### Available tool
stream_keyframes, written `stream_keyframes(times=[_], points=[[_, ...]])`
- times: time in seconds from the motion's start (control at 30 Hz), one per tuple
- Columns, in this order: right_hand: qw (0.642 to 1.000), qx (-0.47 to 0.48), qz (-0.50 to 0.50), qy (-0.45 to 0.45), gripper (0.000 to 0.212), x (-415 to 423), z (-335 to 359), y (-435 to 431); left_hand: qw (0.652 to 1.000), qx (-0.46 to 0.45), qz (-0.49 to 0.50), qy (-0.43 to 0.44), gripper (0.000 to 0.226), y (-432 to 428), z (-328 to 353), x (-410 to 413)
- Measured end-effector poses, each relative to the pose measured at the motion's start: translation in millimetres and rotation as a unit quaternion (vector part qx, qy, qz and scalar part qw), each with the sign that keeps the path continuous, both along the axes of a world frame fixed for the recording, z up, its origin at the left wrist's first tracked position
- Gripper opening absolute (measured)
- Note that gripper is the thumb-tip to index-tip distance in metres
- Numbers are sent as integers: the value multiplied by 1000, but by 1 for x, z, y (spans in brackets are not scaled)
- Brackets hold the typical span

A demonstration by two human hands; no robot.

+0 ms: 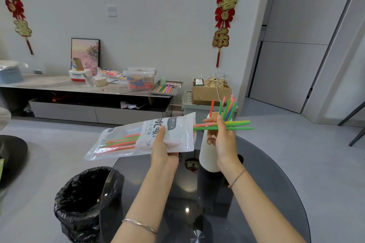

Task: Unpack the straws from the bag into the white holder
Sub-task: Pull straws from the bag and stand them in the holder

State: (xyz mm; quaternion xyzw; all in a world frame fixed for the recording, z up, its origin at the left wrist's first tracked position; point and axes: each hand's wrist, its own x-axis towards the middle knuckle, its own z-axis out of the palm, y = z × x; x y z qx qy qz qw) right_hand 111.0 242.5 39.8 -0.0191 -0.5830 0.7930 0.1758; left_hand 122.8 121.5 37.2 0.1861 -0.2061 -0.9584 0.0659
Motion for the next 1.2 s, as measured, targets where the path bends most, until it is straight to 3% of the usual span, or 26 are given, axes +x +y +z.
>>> stream_keyframes(times=[0.07,0.2,0.43,0.73,1.0,1.2], points=[[1000,-4,13,18,43,2,3,-6,1000,0,-14,0,46,1,1,0],[968,-234,84,47,41,-8,32,-1,1000,15,-19,11,46,-2,2,-3],[940,-324,107,7,44,-13,40,-22,1000,9,-23,19,45,7,5,-6],[940,-334,53,44,45,-23,75,21,999,32,1,7,47,-6,5,-12],[961,-269,19,68,44,-36,127,49,999,46,2,-10,48,-4,6,-19],[961,-270,33,43,45,-42,116,38,997,65,-37,-27,46,14,16,-12]])
